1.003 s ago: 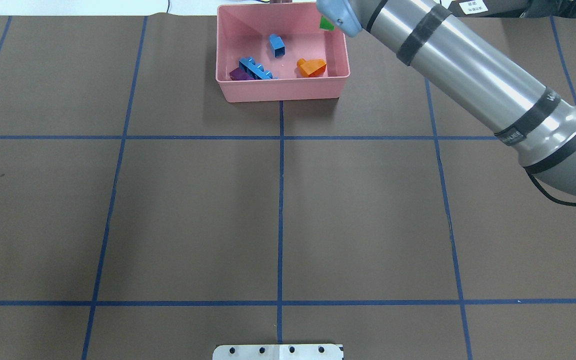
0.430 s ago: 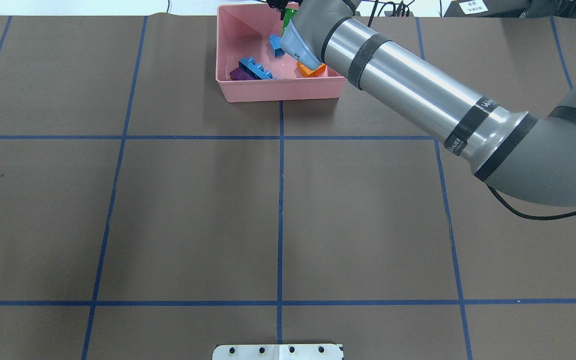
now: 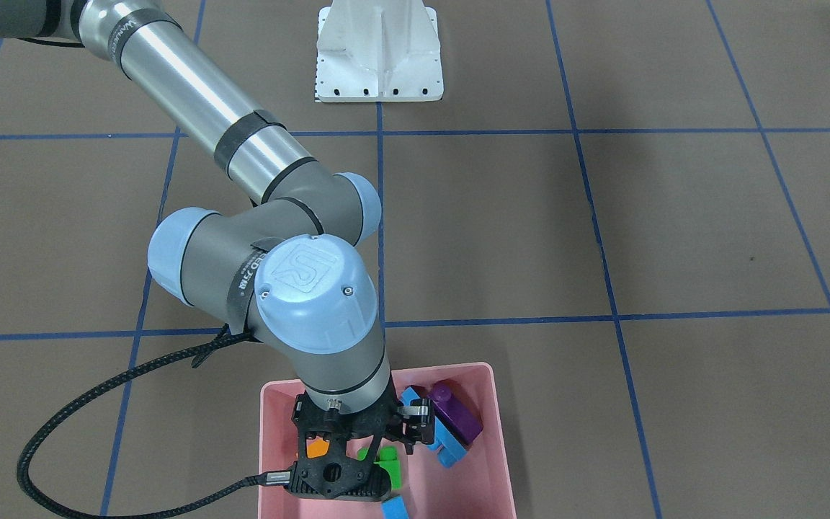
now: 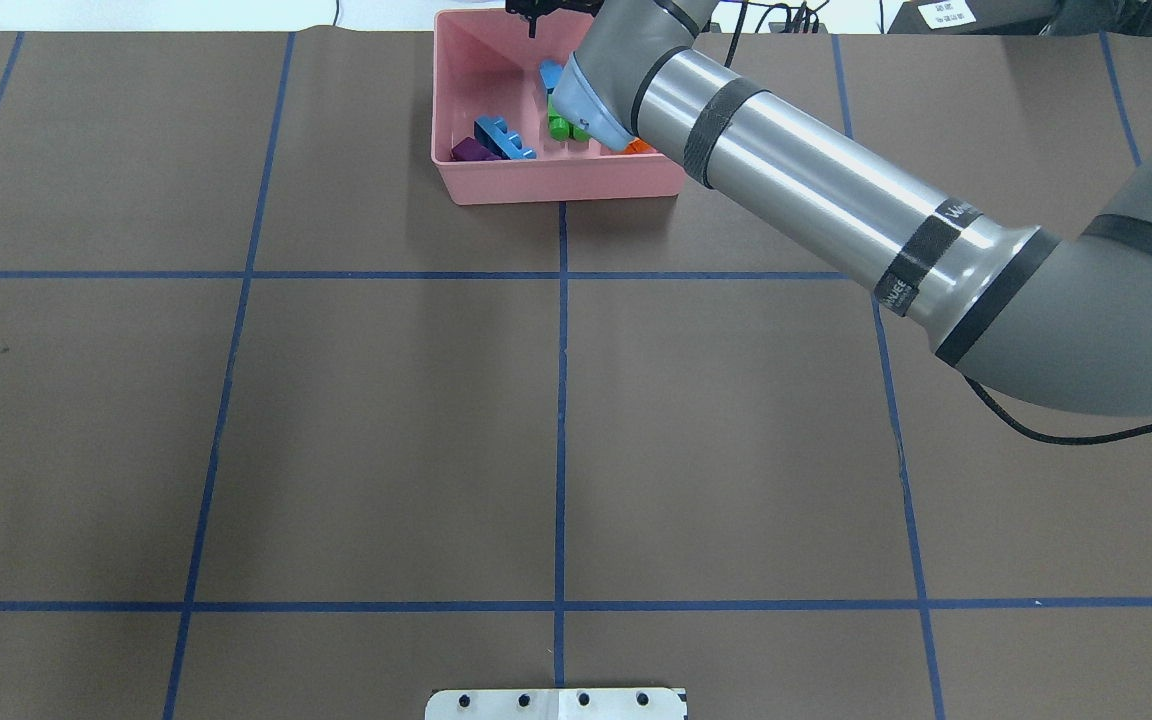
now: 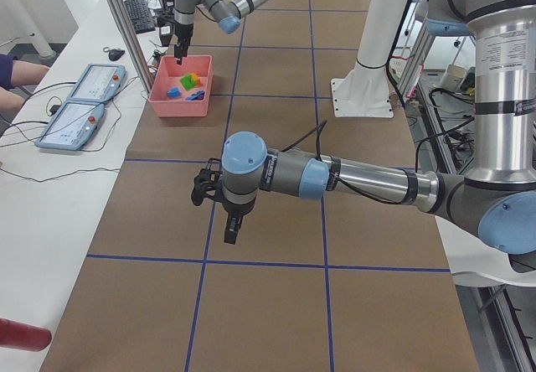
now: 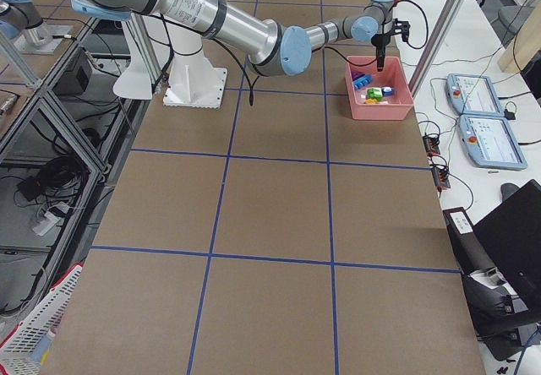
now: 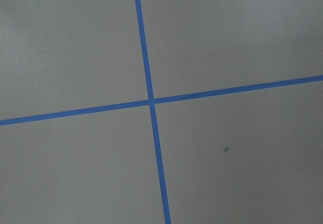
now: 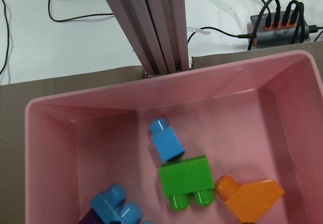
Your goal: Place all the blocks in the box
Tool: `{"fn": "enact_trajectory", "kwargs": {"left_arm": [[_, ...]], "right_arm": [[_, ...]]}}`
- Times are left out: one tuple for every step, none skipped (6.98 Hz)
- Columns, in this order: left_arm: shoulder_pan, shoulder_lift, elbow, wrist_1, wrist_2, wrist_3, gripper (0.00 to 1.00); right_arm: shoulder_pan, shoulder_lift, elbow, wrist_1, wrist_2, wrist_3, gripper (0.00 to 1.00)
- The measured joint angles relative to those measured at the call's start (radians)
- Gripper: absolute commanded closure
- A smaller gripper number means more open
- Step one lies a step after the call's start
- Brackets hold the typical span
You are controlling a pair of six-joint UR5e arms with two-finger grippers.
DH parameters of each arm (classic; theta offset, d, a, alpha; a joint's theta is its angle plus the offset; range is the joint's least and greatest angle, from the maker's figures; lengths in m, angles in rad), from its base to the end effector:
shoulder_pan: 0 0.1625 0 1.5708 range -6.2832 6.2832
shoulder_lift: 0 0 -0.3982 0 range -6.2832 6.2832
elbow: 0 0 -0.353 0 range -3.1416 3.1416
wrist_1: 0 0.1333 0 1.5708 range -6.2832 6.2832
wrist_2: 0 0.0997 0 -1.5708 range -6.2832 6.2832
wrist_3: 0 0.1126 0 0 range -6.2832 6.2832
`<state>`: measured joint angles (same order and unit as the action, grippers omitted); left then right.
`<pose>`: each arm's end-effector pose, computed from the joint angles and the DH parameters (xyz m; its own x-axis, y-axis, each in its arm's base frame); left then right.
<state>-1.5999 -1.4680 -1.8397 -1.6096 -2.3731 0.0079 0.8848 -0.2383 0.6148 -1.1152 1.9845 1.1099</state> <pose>-0.0646 -0.4191 0.5566 0.6992 0.1337 -0.7023 0.0230 0.9776 0.2090 -0.4757 -0.7201 0.1224 0.6134 0.1064 0.7826 -0.2763 0.9572 0.0864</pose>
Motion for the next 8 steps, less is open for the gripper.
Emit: {"fn": "enact_trajectory", "kwargs": {"left_arm": [[0.000, 0.000, 0.000, 0.000, 0.000, -0.007, 0.00], [0.001, 0.000, 0.000, 0.000, 0.000, -0.011, 0.00], [0.001, 0.000, 0.001, 0.000, 0.000, -0.013, 0.00], [0.001, 0.000, 0.005, 0.000, 0.001, -0.013, 0.00], [0.002, 0.005, 0.014, 0.000, 0.001, -0.012, 0.00], [0.002, 0.018, 0.024, -0.012, 0.001, -0.011, 0.00], [0.002, 0.028, 0.033, -0.032, 0.002, -0.022, 0.00], [0.002, 0.033, 0.036, -0.043, 0.002, -0.048, 0.00]], "right_arm": [[0.003, 0.000, 0.001, -0.004, 0.003, -0.004, 0.00], [0.006, 0.000, 0.008, -0.023, 0.006, -0.011, 0.00], [0.014, -0.001, 0.033, -0.070, 0.019, -0.030, 0.00], [0.031, -0.008, 0.086, -0.151, 0.047, -0.070, 0.00], [0.053, -0.040, 0.187, -0.269, 0.075, -0.129, 0.00], [0.076, -0.118, 0.332, -0.379, 0.093, -0.192, 0.00], [0.107, -0.219, 0.470, -0.439, 0.123, -0.249, 0.00], [0.147, -0.328, 0.587, -0.464, 0.165, -0.314, 0.00]]}}
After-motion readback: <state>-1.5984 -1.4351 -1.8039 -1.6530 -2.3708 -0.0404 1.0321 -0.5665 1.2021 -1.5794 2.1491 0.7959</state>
